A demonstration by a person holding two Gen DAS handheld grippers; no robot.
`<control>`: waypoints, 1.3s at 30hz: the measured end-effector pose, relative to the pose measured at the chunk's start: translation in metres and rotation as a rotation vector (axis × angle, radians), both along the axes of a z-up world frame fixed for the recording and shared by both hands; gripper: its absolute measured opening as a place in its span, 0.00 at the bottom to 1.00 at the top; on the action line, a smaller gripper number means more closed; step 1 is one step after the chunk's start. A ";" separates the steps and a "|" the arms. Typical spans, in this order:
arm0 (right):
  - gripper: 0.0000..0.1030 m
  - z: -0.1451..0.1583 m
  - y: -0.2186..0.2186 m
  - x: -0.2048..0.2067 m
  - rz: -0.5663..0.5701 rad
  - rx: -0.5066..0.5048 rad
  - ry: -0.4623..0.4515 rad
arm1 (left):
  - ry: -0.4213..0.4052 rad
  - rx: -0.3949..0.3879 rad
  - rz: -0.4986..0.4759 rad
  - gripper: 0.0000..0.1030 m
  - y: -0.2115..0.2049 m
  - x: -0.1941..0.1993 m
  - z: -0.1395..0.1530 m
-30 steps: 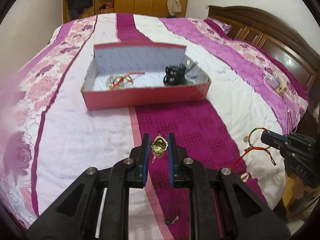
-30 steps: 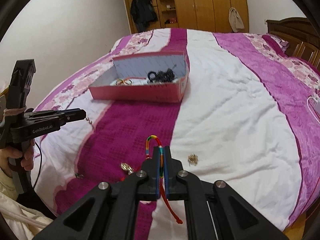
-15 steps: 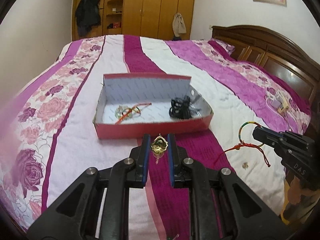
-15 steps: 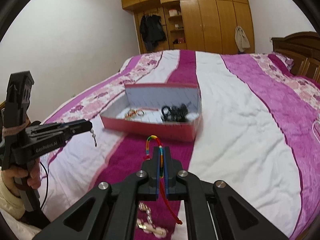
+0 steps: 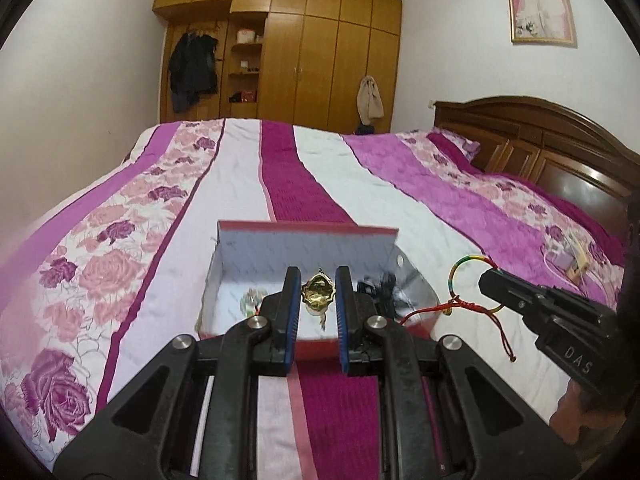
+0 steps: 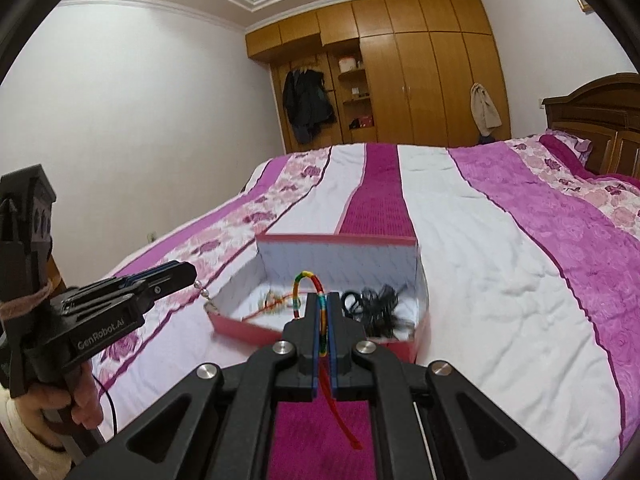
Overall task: Organize jewelry
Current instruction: 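Carry the gold pendant with left tool while right tool carries the ring over the box, then open left gripper to drop the pendant while right gripper releases the ring into the box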
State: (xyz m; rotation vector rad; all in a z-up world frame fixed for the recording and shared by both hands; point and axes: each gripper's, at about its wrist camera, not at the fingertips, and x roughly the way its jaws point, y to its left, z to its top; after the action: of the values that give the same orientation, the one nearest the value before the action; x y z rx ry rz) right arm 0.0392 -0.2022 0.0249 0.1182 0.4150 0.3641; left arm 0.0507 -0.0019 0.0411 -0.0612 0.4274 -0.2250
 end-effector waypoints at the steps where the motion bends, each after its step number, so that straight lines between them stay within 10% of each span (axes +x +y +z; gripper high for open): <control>1: 0.04 0.001 0.000 0.002 -0.004 0.004 -0.003 | -0.009 -0.003 0.008 0.08 0.000 0.004 0.000; 21: 0.04 -0.016 0.017 0.054 -0.105 -0.002 -0.048 | -0.148 0.042 0.205 0.09 0.000 0.044 -0.017; 39: 0.04 -0.051 0.030 0.110 -0.160 -0.085 0.041 | -0.026 0.071 0.272 0.09 0.001 0.093 -0.058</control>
State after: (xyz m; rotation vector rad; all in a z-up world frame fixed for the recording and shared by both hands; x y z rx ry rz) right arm 0.1492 -0.1724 -0.0265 0.0753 0.4575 0.1863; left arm 0.1438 -0.0009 -0.0174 -0.0461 0.3958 0.0567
